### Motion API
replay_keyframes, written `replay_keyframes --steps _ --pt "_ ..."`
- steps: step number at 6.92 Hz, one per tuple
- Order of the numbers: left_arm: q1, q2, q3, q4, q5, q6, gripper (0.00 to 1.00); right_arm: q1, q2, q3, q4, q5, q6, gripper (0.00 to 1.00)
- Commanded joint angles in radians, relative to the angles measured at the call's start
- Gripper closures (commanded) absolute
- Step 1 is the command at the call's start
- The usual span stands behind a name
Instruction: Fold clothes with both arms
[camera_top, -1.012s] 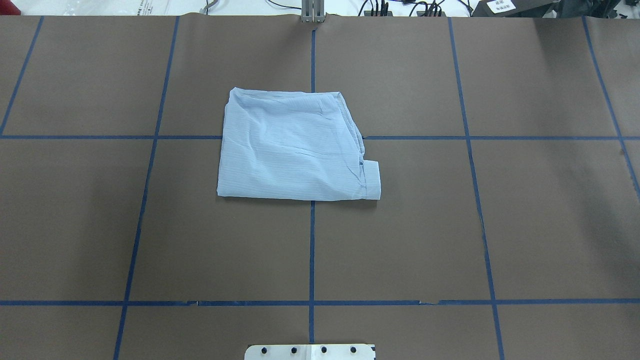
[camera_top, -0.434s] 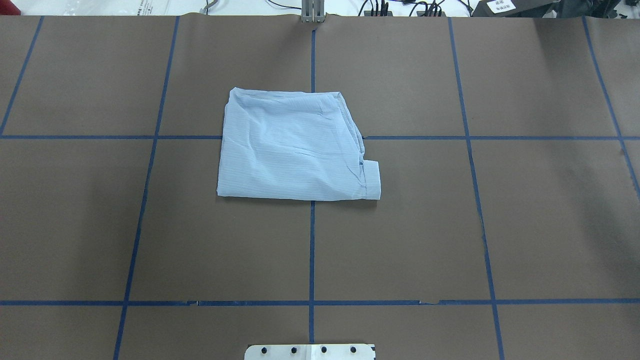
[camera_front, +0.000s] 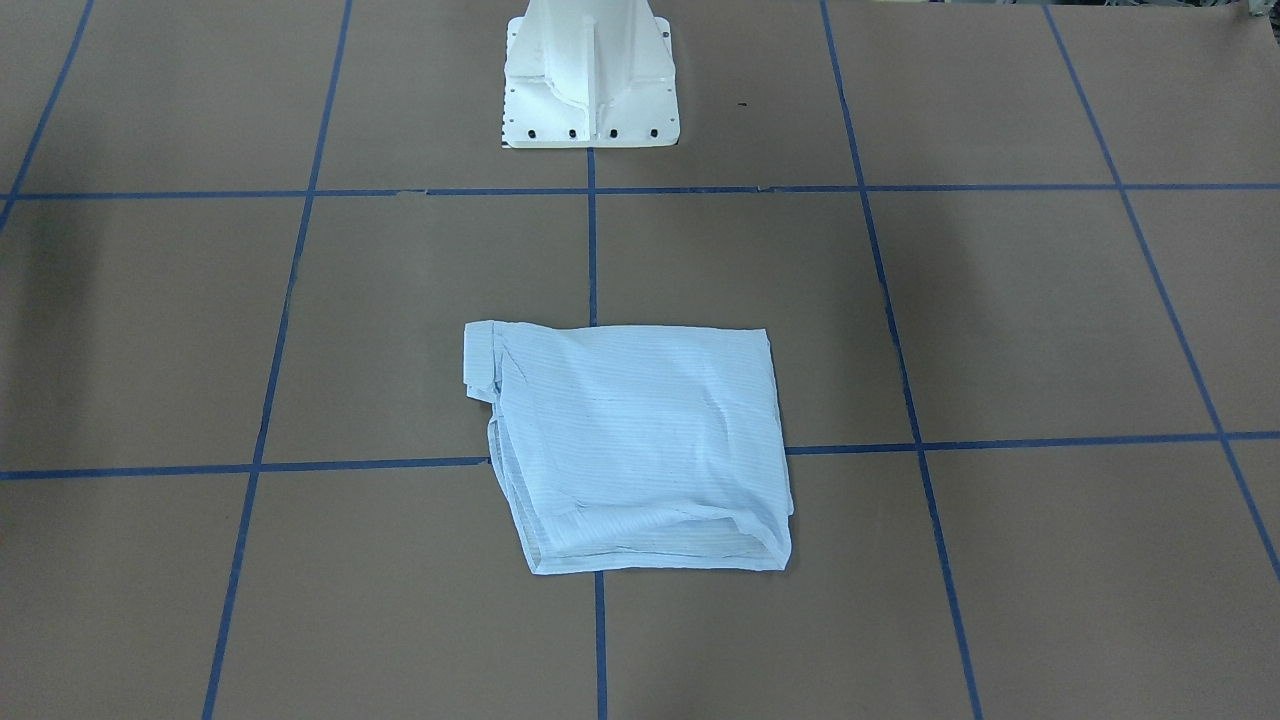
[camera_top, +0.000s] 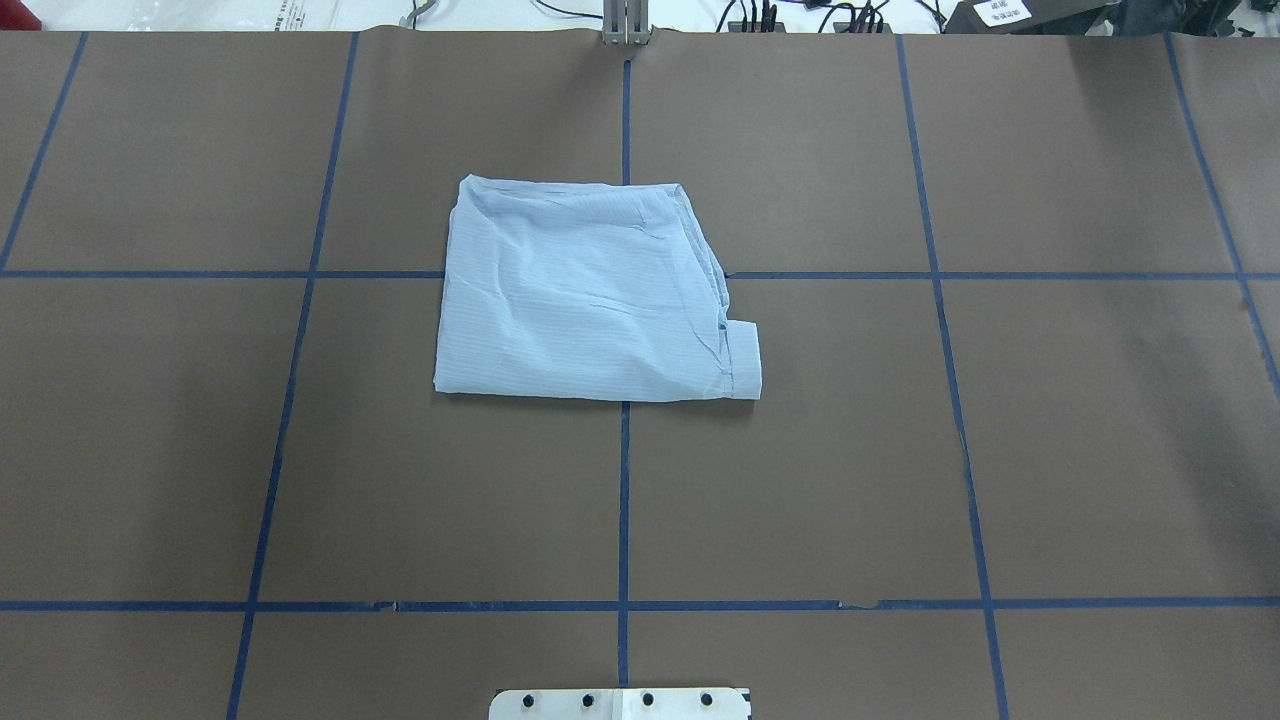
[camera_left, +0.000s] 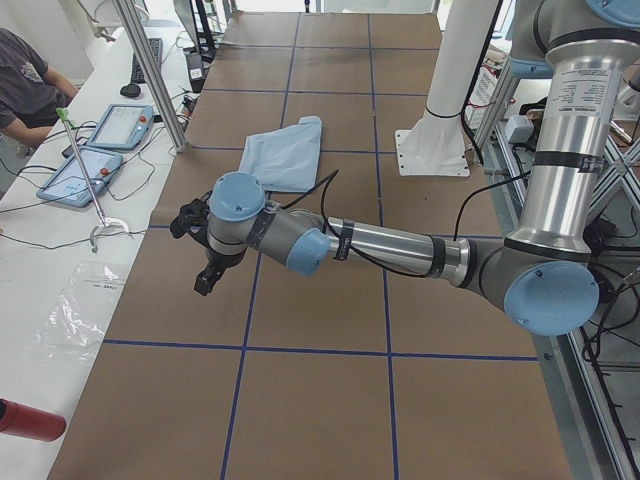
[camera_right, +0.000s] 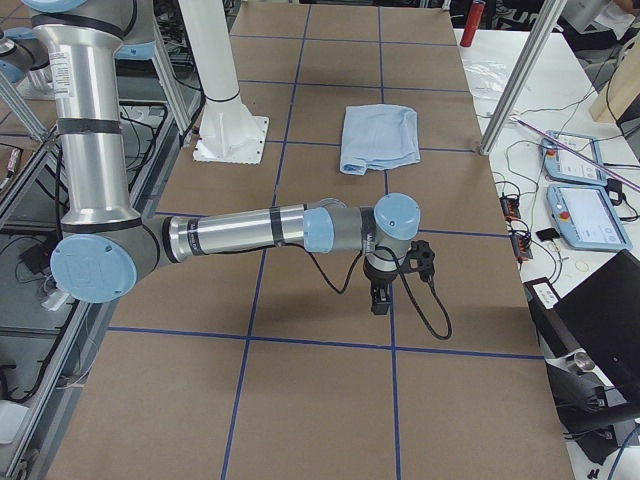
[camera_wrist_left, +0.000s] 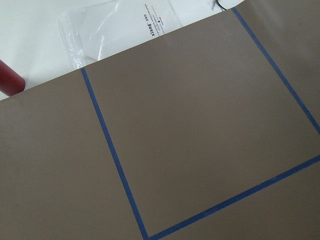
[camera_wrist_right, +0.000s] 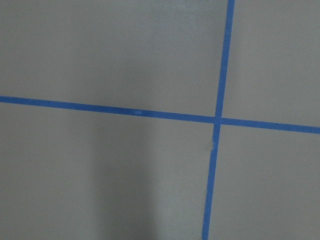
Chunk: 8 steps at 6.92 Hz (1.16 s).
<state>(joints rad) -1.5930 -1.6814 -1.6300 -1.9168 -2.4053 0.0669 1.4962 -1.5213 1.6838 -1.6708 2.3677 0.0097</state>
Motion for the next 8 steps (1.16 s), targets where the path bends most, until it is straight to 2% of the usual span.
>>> replay_keyframes --steps 1,2,8 --pt "-0.002 0.025 -0.013 -0.002 0.0 0.002 0.0 0.001 -0.016 0.013 0.0 0.004 -0.001 0.0" --pt "-0.002 0.04 -0.017 -0.002 0.0 0.002 0.0 0.001 -0.035 0.051 0.0 0.002 0.001 0.0" --pt "-0.005 0.057 -0.054 0.002 0.015 -0.004 0.0 0.004 -0.026 0.071 0.002 -0.013 -0.001 0.0"
